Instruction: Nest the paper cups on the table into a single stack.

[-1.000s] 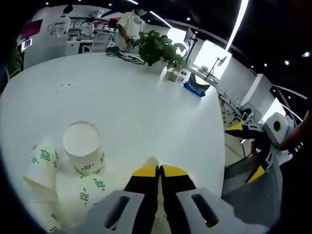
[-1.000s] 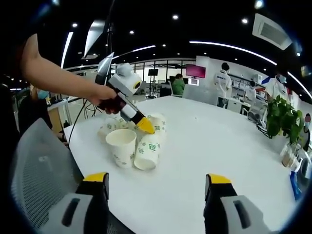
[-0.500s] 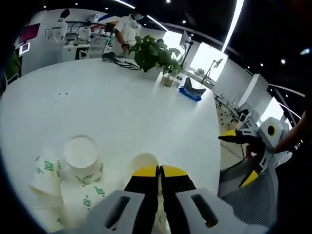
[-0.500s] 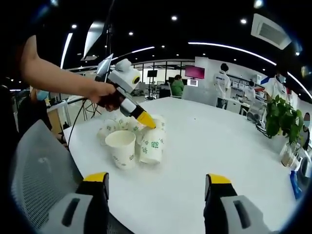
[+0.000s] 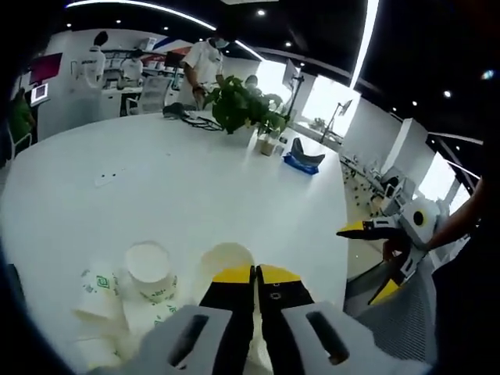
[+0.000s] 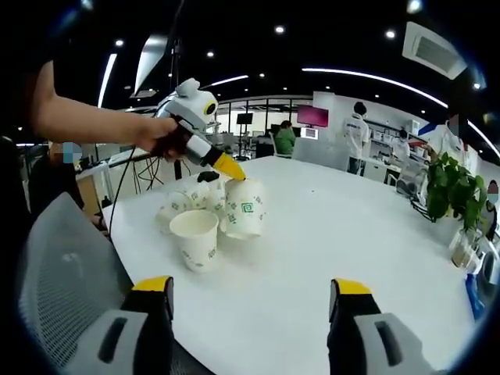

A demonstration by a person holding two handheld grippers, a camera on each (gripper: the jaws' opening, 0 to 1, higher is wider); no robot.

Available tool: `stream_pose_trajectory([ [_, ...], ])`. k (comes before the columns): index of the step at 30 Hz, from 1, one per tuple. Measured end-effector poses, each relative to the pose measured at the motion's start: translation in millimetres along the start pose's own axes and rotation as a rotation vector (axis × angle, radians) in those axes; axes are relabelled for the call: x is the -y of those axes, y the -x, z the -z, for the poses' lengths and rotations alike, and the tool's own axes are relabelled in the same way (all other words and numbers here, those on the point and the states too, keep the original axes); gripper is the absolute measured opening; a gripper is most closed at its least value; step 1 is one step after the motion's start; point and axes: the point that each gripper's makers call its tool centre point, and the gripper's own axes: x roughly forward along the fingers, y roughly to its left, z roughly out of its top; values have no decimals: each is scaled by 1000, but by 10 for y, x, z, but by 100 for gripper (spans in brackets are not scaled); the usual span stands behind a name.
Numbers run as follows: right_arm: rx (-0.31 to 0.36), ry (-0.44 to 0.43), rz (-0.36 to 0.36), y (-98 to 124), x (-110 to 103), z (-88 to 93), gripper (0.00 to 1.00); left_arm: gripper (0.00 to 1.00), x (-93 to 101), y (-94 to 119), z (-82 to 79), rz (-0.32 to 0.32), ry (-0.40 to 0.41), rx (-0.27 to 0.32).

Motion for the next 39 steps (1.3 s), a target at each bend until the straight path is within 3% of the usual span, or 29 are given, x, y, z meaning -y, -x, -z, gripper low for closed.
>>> stream_pose_trajectory([
  [14, -1, -3, -12, -14, -24, 6, 89, 0, 60, 347, -120, -14, -65, 30],
  [27, -2, -3, -9, -14, -6, 18, 88, 0, 184, 569, -254, -25, -116, 68],
  [39, -3, -1, -13, -17, -5, 25, 88, 0, 387, 668, -66, -19, -139, 35],
])
